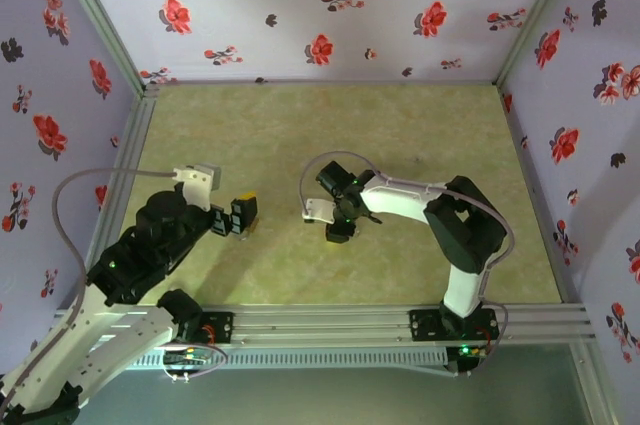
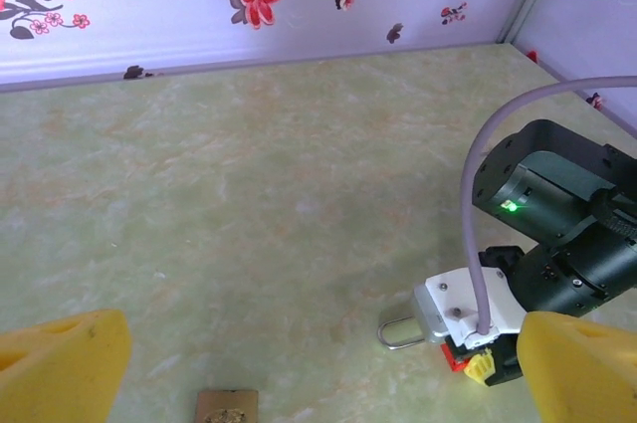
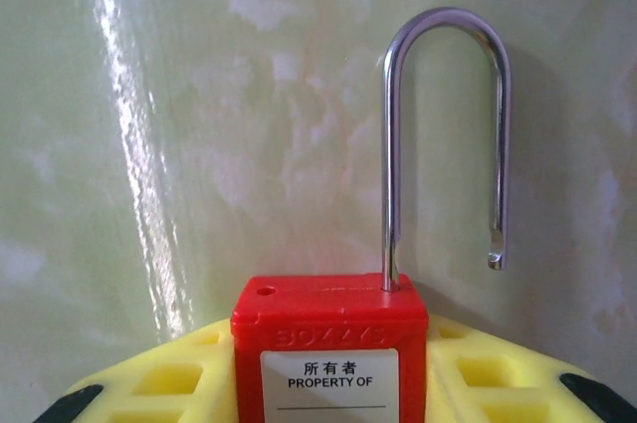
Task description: Unlock with the key
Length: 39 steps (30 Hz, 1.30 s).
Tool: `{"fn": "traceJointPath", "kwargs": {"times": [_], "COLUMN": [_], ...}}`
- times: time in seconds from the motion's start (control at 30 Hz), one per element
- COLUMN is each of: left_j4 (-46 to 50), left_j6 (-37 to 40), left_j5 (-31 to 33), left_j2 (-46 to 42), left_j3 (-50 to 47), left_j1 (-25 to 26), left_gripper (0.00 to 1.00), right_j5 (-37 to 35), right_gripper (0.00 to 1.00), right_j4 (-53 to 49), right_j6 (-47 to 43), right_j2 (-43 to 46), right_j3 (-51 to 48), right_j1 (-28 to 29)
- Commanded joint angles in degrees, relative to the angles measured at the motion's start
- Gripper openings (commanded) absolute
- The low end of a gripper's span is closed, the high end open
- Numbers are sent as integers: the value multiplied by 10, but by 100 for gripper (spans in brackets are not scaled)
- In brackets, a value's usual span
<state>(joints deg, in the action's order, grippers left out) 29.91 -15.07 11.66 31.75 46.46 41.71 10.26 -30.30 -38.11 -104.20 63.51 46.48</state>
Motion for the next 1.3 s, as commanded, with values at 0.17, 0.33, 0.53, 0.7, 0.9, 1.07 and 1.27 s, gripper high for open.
{"fn": "traceJointPath", "kwargs": {"times": [0.17, 0.33, 0.53, 0.7, 0.9, 1.07, 1.27], "left_j4": [23, 20, 18, 23, 33, 25, 21], "left_j6": [21, 27, 26, 23, 16, 5, -2], "left_j5": [15, 15, 15, 15, 15, 15, 15], "left_j2": [-11, -8, 2, 6, 1, 1, 1], "left_j3": [2, 9, 22, 30, 30, 24, 22], "left_j1": [-4, -4, -4, -4, -4, -4, -4], "left_gripper": [100, 100, 100, 100, 100, 100, 100], "right_j5": [-57, -135, -144, -150, -179, -174, -156], "right_gripper": [23, 16, 10, 12, 22, 49, 66], "right_j4": [-32, -107, -121, -85, -84, -83, -69], "right_j6": [194, 410, 708, 827, 850, 863, 864], "right_j2": [-32, -98, -146, -147, -127, -112, -42], "right_j3": [44, 126, 159, 145, 139, 142, 135], "right_j1": [14, 9, 2, 5, 11, 14, 15]}}
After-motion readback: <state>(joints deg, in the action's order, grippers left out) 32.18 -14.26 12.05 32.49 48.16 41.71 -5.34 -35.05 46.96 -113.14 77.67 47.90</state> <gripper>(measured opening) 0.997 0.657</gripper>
